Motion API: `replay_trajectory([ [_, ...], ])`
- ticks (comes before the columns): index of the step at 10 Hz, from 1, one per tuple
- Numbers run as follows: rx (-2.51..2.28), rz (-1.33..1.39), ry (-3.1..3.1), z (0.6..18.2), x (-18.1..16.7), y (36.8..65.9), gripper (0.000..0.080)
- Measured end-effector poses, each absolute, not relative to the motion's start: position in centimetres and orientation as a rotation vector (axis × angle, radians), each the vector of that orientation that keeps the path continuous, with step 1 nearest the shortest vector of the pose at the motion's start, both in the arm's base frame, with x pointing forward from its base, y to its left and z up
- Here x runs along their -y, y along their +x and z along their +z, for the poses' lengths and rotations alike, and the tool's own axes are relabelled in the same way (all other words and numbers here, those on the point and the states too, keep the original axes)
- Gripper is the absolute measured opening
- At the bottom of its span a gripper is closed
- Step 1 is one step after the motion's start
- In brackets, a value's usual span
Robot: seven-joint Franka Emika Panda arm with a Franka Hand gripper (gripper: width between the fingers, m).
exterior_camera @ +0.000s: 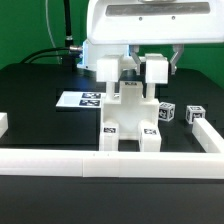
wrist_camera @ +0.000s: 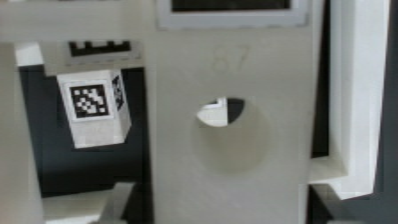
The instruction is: Assemble chair
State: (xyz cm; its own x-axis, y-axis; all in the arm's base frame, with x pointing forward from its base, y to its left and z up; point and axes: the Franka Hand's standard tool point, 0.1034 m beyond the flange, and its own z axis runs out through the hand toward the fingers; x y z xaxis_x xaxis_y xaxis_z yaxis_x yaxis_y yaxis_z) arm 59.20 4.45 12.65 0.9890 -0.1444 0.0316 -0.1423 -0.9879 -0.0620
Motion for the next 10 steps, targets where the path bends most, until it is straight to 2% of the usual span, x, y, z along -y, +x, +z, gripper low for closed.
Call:
replay_trajectory([
  [10, -0.178, -0.059, -3.079, 12.29, -4.43, 58.53, 0.0284],
])
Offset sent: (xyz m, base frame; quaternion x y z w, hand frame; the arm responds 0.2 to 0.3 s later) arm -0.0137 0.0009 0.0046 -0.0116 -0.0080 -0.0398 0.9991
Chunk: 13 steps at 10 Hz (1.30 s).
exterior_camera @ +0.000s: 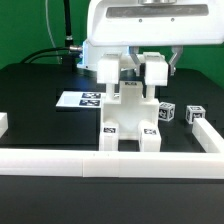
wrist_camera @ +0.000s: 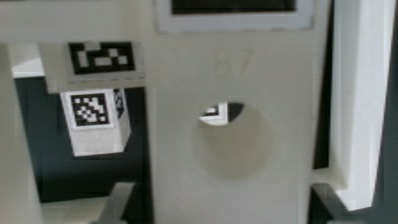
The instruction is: Assemble chair
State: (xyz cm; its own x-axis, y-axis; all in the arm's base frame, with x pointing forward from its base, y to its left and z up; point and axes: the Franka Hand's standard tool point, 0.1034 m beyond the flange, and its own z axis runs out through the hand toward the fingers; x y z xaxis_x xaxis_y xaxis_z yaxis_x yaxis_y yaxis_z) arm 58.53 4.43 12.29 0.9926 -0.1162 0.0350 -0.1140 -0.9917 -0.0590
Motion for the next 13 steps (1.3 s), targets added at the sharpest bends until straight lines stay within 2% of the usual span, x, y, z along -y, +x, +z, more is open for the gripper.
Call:
replay_trajectory([
  [10, -0.168, -0.123, -3.081, 12.3, -4.7, 58.5, 0.0284],
  [13, -0.189, -0.109, -3.076, 12.2, -5.0, 57.2, 0.0284],
])
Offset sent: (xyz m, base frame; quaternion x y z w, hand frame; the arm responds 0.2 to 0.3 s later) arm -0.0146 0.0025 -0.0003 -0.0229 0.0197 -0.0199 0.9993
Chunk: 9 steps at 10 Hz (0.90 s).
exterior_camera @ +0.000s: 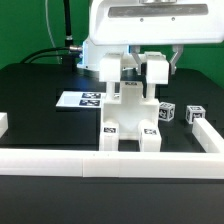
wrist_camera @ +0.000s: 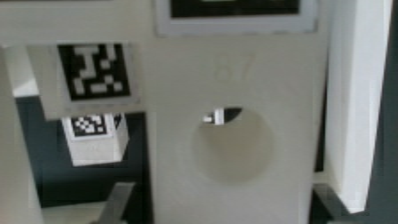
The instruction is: Assemble chair
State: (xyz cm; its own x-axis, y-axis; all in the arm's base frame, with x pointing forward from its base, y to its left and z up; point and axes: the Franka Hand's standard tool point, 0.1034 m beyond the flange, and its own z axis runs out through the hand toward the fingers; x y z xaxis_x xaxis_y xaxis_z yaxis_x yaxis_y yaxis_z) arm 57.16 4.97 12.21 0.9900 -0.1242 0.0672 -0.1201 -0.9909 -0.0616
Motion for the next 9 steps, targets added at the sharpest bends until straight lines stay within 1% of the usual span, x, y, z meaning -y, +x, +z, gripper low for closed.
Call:
replay_trajectory([
  [3, -0.176, -0.154, -3.080, 12.1, -5.1, 57.3, 0.0284],
  [9, -0.156, -0.161, -3.085, 12.1, -4.2, 57.4, 0.0284],
])
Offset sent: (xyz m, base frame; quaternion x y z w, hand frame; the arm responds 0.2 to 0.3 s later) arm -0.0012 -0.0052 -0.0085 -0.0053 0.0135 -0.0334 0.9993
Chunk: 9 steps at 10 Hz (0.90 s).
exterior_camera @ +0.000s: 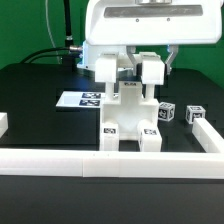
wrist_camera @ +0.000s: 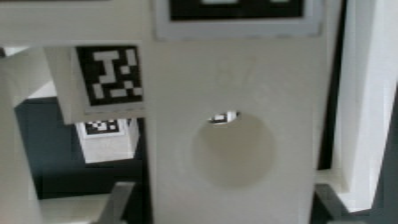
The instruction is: Assemble chair
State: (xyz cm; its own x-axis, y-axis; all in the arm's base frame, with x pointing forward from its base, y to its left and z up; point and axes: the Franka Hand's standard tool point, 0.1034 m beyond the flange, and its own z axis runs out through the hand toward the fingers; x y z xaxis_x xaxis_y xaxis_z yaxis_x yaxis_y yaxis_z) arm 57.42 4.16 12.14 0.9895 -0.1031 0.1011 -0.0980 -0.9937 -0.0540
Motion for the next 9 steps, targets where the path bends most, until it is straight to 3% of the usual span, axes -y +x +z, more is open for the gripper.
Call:
replay_trajectory([
  [9, 0.036, -0.239, -3.098, 12.13, -4.58, 57.70, 0.0284],
])
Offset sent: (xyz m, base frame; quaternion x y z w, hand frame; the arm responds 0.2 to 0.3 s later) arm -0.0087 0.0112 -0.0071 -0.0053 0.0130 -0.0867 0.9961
